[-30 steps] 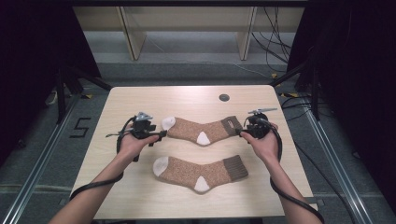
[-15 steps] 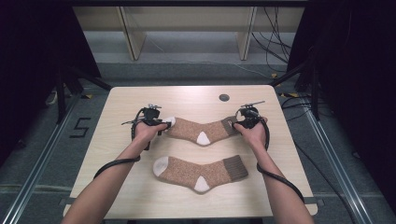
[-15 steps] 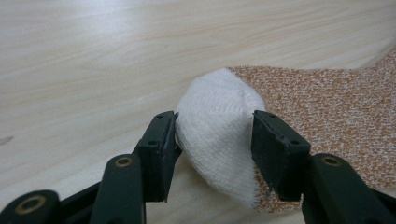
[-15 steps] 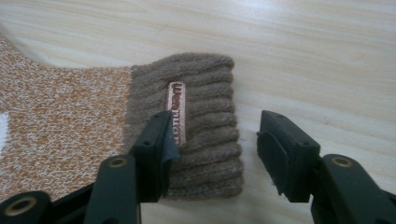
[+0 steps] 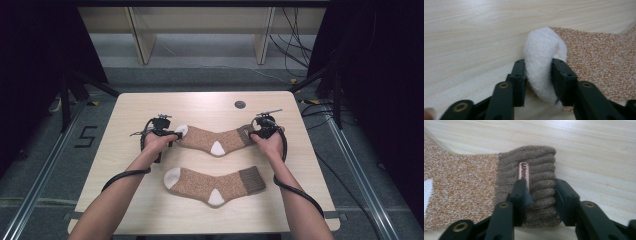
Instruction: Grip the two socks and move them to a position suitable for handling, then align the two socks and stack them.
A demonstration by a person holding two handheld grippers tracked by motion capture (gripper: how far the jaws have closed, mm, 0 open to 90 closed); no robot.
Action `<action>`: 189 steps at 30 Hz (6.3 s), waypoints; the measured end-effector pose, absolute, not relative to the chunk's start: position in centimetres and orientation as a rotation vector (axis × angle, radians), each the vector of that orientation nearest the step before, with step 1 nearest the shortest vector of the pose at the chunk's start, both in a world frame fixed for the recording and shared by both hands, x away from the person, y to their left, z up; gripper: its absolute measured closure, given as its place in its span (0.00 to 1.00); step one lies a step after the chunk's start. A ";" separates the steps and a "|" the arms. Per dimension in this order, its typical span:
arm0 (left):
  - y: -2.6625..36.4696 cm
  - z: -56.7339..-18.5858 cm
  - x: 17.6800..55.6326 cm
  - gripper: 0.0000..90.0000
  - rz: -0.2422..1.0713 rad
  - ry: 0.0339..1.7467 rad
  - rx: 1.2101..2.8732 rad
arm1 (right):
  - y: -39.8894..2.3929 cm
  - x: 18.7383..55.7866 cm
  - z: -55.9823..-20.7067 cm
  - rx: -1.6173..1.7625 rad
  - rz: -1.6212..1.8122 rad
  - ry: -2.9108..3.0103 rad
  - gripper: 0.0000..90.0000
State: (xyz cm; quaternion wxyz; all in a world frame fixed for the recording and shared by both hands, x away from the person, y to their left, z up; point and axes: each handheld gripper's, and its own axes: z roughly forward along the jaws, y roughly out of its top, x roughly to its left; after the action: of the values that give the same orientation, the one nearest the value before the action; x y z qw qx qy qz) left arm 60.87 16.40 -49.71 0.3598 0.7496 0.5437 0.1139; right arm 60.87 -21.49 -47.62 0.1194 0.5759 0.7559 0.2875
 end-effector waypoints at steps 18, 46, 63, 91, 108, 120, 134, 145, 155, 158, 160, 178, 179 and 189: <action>16.3 -47.8 60.9 0.88 0.322 1.332 1.911 | -22.0 59.9 -47.0 1.607 0.906 2.220 0.93; 16.3 -42.7 57.9 0.87 0.367 1.194 1.927 | -22.8 53.3 -42.2 1.516 1.086 2.225 0.93; 17.2 -40.8 51.5 0.87 0.372 1.078 1.982 | -23.5 48.6 -41.1 1.452 1.026 2.247 0.93; 18.6 -42.7 45.2 0.87 0.312 1.028 2.007 | -23.6 44.4 -42.8 1.355 1.006 2.346 0.93; 19.3 -44.0 43.8 0.87 0.275 1.054 1.978 | -23.2 42.9 -43.9 1.393 1.006 2.361 0.93; 19.6 -44.1 43.5 0.87 0.284 1.049 1.981 | -23.2 42.5 -44.0 1.394 1.055 2.324 0.93; 19.6 -45.5 43.2 0.87 0.263 1.070 1.998 | -23.0 42.6 -44.8 1.412 1.015 2.372 0.93; 19.2 -47.0 43.3 0.87 0.243 1.106 2.024 | -23.1 42.8 -45.4 1.474 0.970 2.461 0.93; 19.1 -46.9 43.3 0.87 0.231 1.096 2.039 | -23.1 42.6 -44.8 1.495 0.948 2.387 0.93; 19.2 -47.3 43.4 0.86 0.230 1.108 2.043 | -23.1 43.0 -45.3 1.447 0.948 2.397 0.93; 19.1 -47.6 43.3 0.86 0.216 1.108 2.048 | -22.9 43.0 -45.5 1.480 0.925 2.389 0.93; 20.4 -47.7 43.4 0.61 0.243 1.204 1.953 | -22.9 43.0 -46.0 1.465 0.903 2.410 0.88; 20.8 -47.4 43.4 0.62 0.252 1.207 1.936 | -22.9 43.0 -46.1 1.464 0.920 2.400 0.87; 20.8 -47.7 43.5 0.77 0.230 1.224 1.930 | -23.0 42.9 -46.1 1.497 0.895 2.388 0.75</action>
State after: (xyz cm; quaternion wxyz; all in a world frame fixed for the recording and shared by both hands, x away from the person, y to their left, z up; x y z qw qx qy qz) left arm 43.55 20.80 -47.68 0.4100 0.7663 0.4862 0.0912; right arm 42.85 -22.99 -46.10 0.0918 0.5041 0.8041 0.3013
